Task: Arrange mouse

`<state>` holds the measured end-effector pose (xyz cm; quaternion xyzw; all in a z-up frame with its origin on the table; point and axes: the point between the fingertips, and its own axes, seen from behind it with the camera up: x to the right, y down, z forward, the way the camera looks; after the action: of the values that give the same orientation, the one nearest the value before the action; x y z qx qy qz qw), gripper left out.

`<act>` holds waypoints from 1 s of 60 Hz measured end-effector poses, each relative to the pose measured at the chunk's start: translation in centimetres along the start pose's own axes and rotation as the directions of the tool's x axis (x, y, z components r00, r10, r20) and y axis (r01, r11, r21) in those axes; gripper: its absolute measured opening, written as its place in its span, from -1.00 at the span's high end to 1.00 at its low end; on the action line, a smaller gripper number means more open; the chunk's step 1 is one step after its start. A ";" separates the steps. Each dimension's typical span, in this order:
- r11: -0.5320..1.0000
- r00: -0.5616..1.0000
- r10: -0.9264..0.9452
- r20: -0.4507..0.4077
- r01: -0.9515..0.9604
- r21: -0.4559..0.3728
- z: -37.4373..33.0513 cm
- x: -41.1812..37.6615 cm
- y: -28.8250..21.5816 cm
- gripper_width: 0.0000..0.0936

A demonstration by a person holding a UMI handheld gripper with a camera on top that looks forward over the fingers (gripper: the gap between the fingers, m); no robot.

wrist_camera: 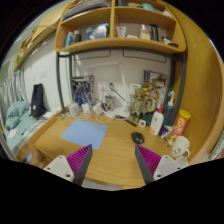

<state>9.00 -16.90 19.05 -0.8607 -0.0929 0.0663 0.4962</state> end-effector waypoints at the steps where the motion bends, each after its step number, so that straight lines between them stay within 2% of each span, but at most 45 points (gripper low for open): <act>1: 1.000 1.000 0.002 -0.009 -0.002 -0.008 0.8 0.7 0.6 -0.85; 12: 0.994 0.995 0.012 -0.097 -0.022 -0.103 8.3 6.0 5.0 -0.85; 28: 0.977 0.978 0.016 -0.206 -0.059 -0.204 18.8 11.1 7.5 -0.86; 43: 0.964 0.966 0.012 -0.259 -0.080 -0.254 25.9 15.1 7.2 -0.85; 60: 0.948 0.961 0.086 -0.264 -0.161 -0.275 29.3 17.9 6.5 -0.81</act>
<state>20.96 8.60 -1.62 -0.9304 0.0157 -0.0257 0.3653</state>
